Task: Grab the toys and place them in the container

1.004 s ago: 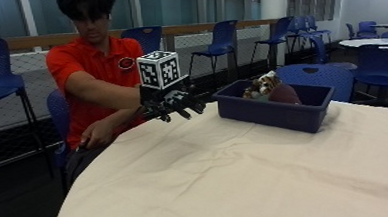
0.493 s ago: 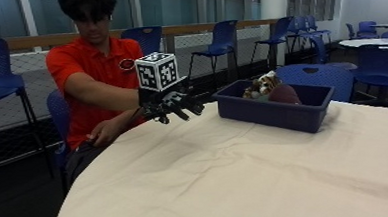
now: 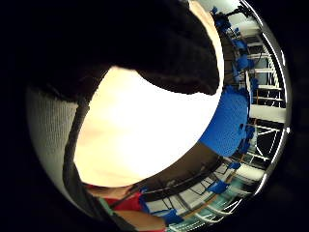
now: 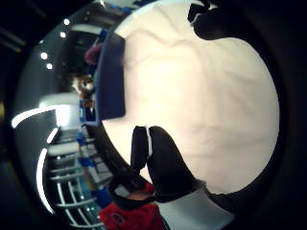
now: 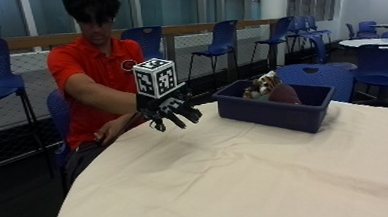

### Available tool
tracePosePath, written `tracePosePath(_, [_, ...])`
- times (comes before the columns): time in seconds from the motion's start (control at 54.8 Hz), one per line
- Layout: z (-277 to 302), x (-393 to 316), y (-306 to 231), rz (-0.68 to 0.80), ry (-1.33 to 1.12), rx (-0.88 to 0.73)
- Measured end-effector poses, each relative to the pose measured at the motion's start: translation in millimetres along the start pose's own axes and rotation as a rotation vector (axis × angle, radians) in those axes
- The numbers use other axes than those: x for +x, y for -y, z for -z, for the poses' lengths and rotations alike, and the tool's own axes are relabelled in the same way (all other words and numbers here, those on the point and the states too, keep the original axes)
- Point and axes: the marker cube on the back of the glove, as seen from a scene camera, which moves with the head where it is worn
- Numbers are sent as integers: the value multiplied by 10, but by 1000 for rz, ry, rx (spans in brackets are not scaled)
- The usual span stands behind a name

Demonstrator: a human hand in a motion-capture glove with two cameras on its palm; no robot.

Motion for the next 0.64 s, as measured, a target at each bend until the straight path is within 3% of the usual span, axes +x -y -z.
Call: tracePosePath(0.639, [-63,-30,-37,18,5,4])
